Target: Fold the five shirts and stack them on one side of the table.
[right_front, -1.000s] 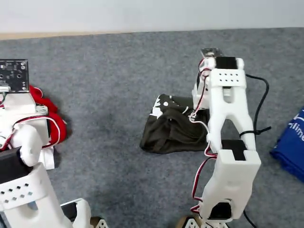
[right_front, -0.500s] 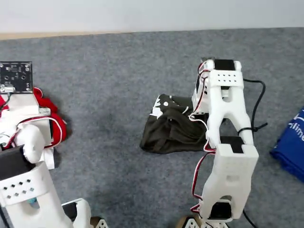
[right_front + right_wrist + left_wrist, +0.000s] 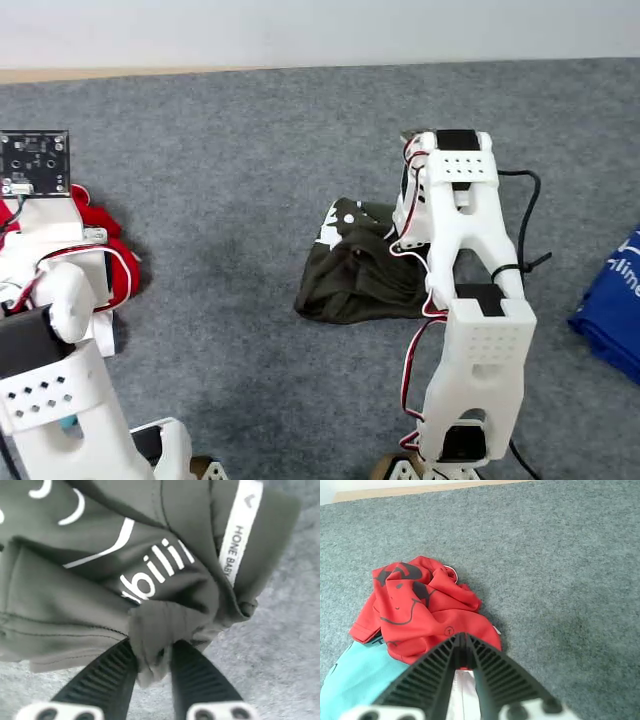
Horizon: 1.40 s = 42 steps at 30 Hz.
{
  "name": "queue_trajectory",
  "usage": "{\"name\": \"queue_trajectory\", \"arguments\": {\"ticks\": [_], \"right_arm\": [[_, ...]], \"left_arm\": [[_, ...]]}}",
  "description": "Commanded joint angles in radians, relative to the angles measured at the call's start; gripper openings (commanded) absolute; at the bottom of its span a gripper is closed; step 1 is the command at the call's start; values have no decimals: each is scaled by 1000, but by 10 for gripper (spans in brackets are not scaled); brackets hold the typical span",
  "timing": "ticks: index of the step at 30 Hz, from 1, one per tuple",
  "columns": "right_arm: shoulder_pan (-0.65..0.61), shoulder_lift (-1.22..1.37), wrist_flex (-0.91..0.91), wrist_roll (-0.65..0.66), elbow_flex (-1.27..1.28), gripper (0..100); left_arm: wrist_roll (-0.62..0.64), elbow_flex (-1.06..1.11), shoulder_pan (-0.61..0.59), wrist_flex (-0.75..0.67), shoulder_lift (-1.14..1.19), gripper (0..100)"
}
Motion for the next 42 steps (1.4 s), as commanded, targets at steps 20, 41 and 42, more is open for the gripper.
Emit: {"name": "queue_trajectory", "arguments": {"ticks": [20,41,42], "right_arm": [[18,31,-183,315,-282,13],[27,139,88,316,-717,229],[15,134,88,316,-727,229]], "left_arm": [[-8,-2,8,-21,-15,8],[-9,13,8,-23,-14,8],[-8,19,8,-23,-15,8]]}}
